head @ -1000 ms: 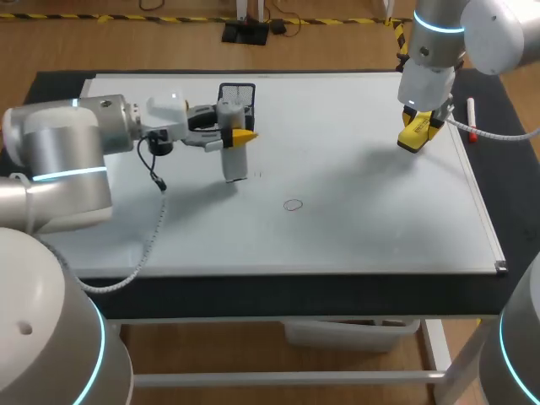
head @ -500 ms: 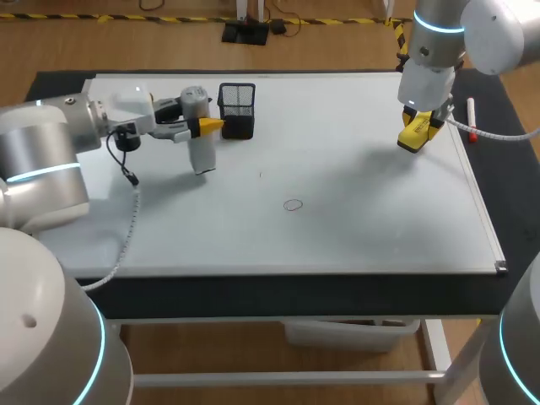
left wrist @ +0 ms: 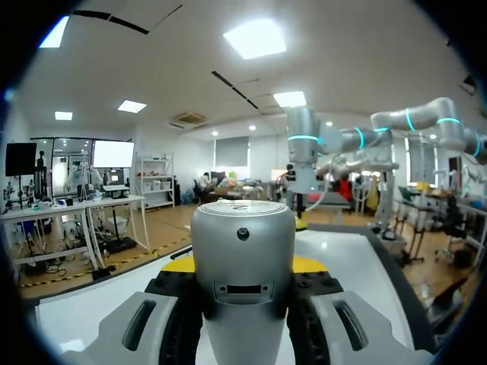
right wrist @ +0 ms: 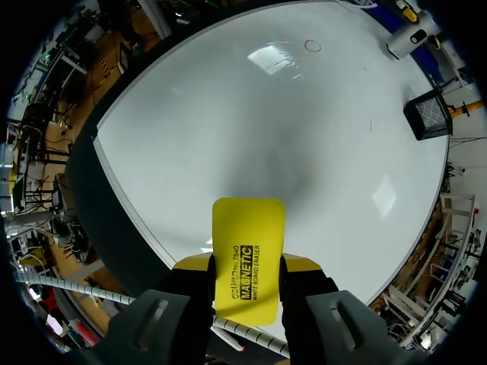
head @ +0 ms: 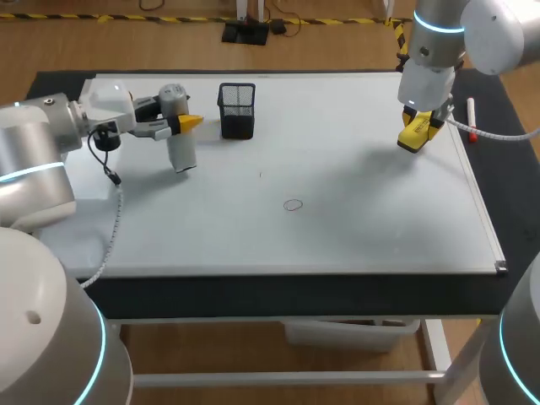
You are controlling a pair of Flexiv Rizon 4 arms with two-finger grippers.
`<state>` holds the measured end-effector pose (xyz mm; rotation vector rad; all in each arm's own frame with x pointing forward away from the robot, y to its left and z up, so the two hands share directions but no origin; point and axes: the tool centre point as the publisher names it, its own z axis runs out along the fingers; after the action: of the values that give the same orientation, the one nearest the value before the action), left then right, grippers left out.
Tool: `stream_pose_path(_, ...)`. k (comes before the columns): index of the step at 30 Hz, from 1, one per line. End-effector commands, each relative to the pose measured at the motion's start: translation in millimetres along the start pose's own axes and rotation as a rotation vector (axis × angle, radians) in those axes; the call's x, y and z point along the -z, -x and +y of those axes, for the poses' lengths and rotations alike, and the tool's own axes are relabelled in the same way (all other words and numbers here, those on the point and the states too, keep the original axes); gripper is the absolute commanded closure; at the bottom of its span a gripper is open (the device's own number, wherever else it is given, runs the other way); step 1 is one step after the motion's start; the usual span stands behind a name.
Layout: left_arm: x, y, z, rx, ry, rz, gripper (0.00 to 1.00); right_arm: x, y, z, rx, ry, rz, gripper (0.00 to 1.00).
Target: Pick up the inspection probe, press it on each red-marked spot on the whiteboard one by one, put down the probe, pick up the eraser, and wipe off all the red marks.
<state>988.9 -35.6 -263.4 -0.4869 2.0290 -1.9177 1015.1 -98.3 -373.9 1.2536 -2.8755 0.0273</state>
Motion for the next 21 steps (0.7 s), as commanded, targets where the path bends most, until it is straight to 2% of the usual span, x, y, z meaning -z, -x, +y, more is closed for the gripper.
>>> stream_pose_path(1, 11.8, 5.0, -2.5, 0.008, -0.005, -0.016, 1.0, 1.0, 0.2, -0.7, 0.002, -0.001, 0.004, 1.0)
stream_pose_path(5, 22.1, 10.0, -5.2, 0.005, 0.0, -0.03, 1.0, 1.0, 0.2, -0.7, 0.002, -0.001, 0.004, 1.0)
stream_pose_path(16, 22.1, 10.0, -5.2, 0.005, 0.0, -0.03, 1.0, 1.0, 0.2, -0.7, 0.002, -0.001, 0.004, 1.0)
stream_pose_path(21, 22.1, 10.0, -5.2, 0.005, 0.0, -0.03, 1.0, 5.4, 20.7, 8.1, 0.044, 0.002, -0.002, 1.0)
